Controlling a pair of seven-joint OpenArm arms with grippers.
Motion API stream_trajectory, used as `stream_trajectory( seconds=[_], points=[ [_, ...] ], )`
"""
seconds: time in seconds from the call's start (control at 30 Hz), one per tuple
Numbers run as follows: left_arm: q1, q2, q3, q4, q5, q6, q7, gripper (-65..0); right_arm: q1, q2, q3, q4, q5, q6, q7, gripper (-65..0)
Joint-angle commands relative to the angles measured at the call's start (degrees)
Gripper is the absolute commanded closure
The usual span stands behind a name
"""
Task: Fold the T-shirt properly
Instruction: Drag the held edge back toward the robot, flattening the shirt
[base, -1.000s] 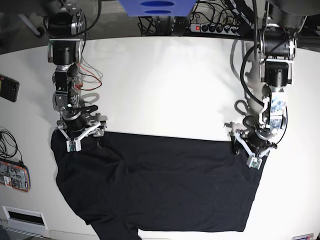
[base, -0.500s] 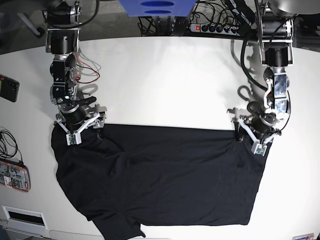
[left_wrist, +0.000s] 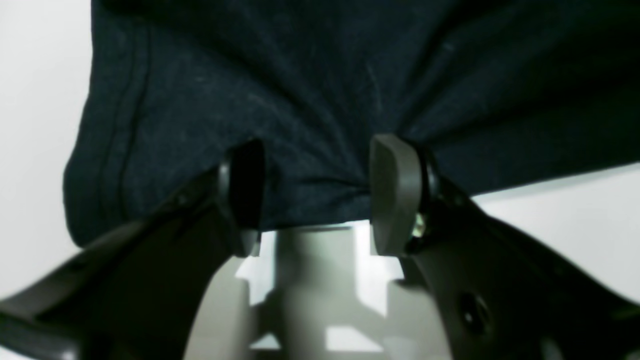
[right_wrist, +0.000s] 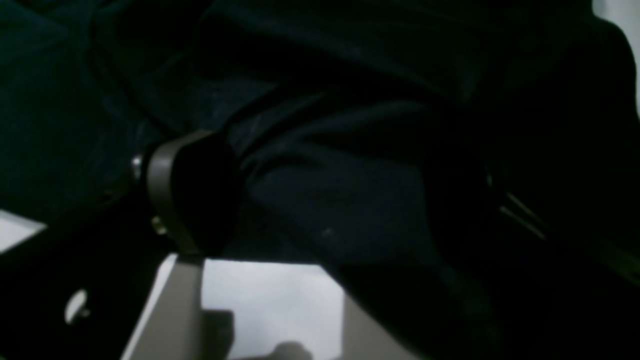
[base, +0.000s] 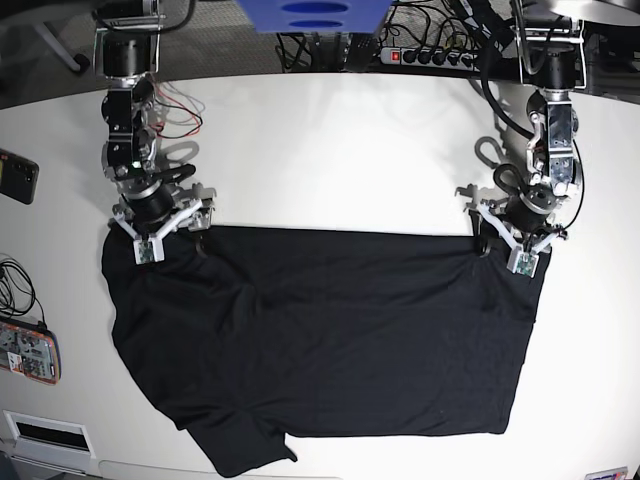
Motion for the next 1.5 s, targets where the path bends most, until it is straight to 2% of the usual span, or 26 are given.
stream_trajectory(
  seconds=[0.0,0.1,0.3,0.43,0.8,1.2,1.37,1.47],
  points=[
    [2.50,0.24,0.20,0.09,3.72,-0.66,6.91,-32.5,-1.62,0.59,-0.04,0.45,-2.08,0.56,-4.98,-58.3],
    [5.31,0.59,-1.56,2.46,3.72,-0.66,6.91,-32.5,-3.65,0.59,-0.04,2.39,-2.08,0.56,-4.98,-58.3],
    [11.38,4.37,-8.24,10.02,3.72,-0.66,6.91,-32.5,-8.04,0.59,0.13,6.61,-1.99,0.56,-4.98,-58.3],
    [15.07,5.25,-9.82,13.98,3.81,-0.66,6.91,-32.5,-10.24,0.59,2.86,9.77,-1.99,0.56,-4.98,-58.3],
    [23.95,8.41,-10.17,19.25,3.81,-0.66,6.82,-32.5,-18.77,0.59,3.74,15.22,-1.99,0.56,-4.80,-58.3],
    [29.93,8.77,-10.17,24.35,3.81,-0.57,6.65,-32.5,-24.31,0.59,4.53,16.45,-2.08,0.56,-4.45,-58.3],
    [32.39,9.38,-10.17,24.70,3.90,3.39,6.56,-32.5,-27.21,0.59,4.53,17.42,-2.08,0.56,-4.36,-58.3],
    [33.27,9.20,-10.17,24.70,3.81,3.83,6.56,-32.5,-28.44,0.59,4.53,17.86,-2.08,0.56,-3.39,-58.3]
  ],
)
